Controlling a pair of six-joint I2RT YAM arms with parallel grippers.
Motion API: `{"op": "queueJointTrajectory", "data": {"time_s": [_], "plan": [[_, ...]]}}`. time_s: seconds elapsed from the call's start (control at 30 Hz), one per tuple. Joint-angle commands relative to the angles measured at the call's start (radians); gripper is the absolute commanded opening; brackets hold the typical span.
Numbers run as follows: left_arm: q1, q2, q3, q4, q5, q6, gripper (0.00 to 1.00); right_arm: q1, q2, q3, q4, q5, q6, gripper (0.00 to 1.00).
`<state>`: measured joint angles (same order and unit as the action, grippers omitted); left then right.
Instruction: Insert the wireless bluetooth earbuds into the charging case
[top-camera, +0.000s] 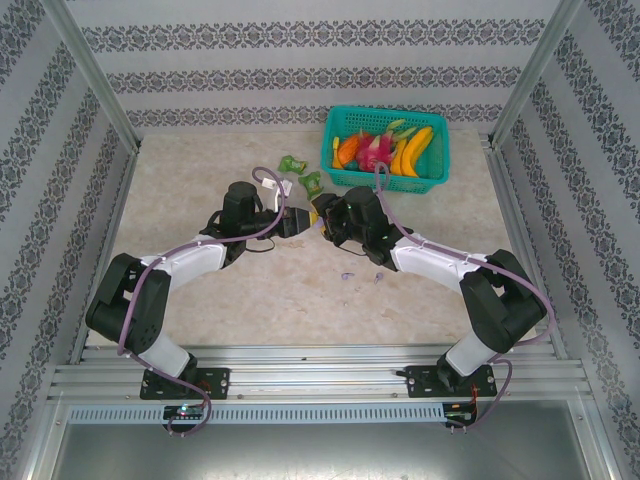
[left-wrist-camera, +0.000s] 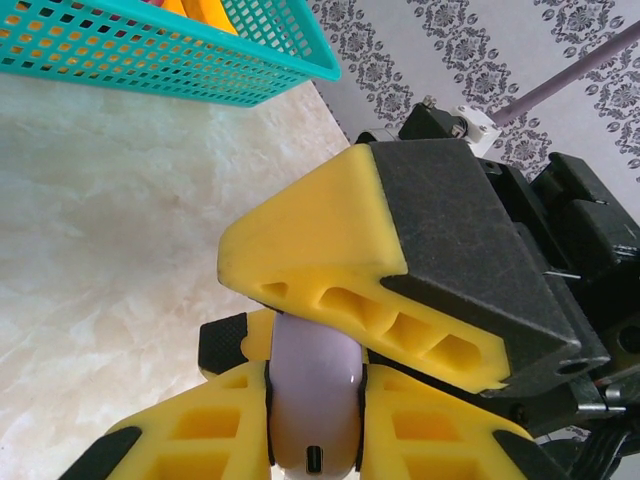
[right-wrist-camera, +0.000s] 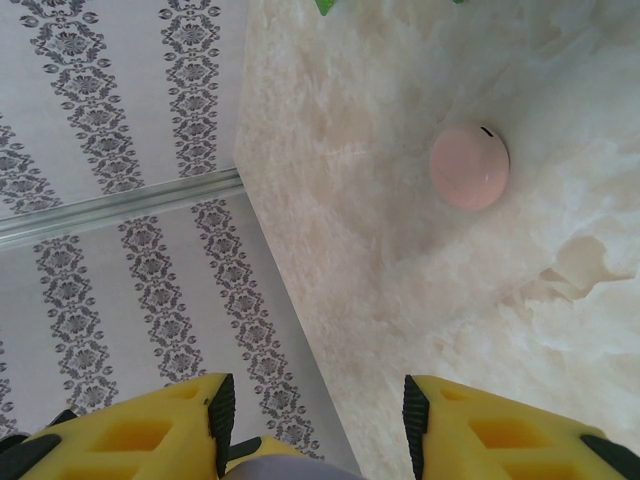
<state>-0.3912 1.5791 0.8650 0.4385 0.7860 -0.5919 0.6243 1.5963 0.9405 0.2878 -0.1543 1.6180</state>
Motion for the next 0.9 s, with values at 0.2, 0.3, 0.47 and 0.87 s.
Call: {"op": "queueJointTrajectory", "data": {"time_s": [0.2,0.3,0.47,0.87], "plan": [[0.006,-0.008,-0.016,0.088,0.026,-0.022,0.14,-0.037,-0.003,-0.008,0.003,-0.004,-0.028,0.64],[0.008,-0.005,-0.018,0.095,0.027,-0.028,0.11,-0.076,-0.05,-0.032,-0.005,-0.004,-0.078,0.73],[0.008,0.004,-0.008,0.1,0.031,-0.033,0.1,-0.167,-0.154,-0.099,-0.028,-0.029,-0.23,0.77],[0.007,0.009,0.032,0.05,0.042,-0.02,0.05,-0.252,-0.167,-0.108,-0.011,-0.456,-0.904,0.74]]}}
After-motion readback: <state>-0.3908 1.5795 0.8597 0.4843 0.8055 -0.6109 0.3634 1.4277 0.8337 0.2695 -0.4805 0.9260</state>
